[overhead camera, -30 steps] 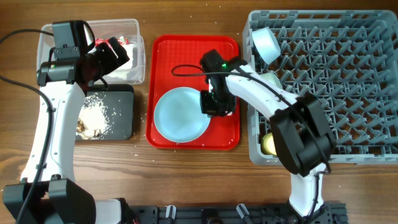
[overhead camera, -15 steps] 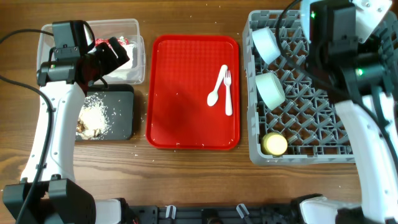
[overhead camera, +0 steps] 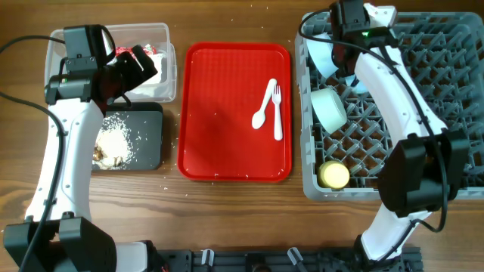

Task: Sort waste into correct bins and load items into the dishwasher rack
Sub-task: 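Stand the light-blue plate in the rack, then grasp the white spoon and place it in the rack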

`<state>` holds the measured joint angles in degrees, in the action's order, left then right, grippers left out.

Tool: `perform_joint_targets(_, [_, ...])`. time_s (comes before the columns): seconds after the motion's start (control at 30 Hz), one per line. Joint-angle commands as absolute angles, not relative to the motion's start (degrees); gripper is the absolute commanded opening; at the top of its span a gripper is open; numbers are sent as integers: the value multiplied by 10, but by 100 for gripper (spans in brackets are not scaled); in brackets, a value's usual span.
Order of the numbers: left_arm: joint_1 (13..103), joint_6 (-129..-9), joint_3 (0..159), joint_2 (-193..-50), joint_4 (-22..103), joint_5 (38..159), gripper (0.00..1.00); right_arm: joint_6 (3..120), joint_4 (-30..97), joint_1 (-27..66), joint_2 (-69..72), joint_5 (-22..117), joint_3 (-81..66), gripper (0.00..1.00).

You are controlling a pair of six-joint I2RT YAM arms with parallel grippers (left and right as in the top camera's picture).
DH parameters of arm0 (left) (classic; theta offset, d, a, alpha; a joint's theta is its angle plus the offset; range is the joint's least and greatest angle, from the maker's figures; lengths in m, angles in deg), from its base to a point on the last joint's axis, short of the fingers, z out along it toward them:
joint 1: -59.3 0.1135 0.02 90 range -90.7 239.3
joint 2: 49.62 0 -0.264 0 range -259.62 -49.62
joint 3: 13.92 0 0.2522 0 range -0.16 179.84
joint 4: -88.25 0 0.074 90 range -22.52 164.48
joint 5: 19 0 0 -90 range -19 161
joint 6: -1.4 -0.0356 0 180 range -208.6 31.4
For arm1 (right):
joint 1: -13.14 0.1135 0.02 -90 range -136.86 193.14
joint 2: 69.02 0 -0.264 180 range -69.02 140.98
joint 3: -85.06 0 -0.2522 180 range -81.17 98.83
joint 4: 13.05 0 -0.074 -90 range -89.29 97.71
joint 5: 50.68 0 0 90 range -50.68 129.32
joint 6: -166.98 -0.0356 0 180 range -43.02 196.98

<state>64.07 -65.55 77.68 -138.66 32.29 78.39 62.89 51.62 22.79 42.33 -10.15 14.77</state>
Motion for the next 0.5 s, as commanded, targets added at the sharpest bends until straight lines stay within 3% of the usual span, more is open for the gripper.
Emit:
perform_joint_targets(0.0, [642,-656,777,-1387,324,785,100,665,512,228,424,-1,148,86])
perform_joint_targets(0.03, [642,-656,777,-1387,324,785,100,665,528,228,416,27,150,97])
perform_joint_targets(0.07, [642,-656,777,-1387,324,785,100,665,547,228,404,59,156,100])
perform_joint_targets(0.23, [642,-656,777,-1387,324,785,100,663,594,229,305,206,202,100])
perform_joint_targets(0.37, [642,-656,777,-1387,324,785,100,661,532,229,253,521,199,100])
perform_joint_targets(0.47, [642,-656,777,-1387,324,785,100,548,492,261,283,563,164,94])
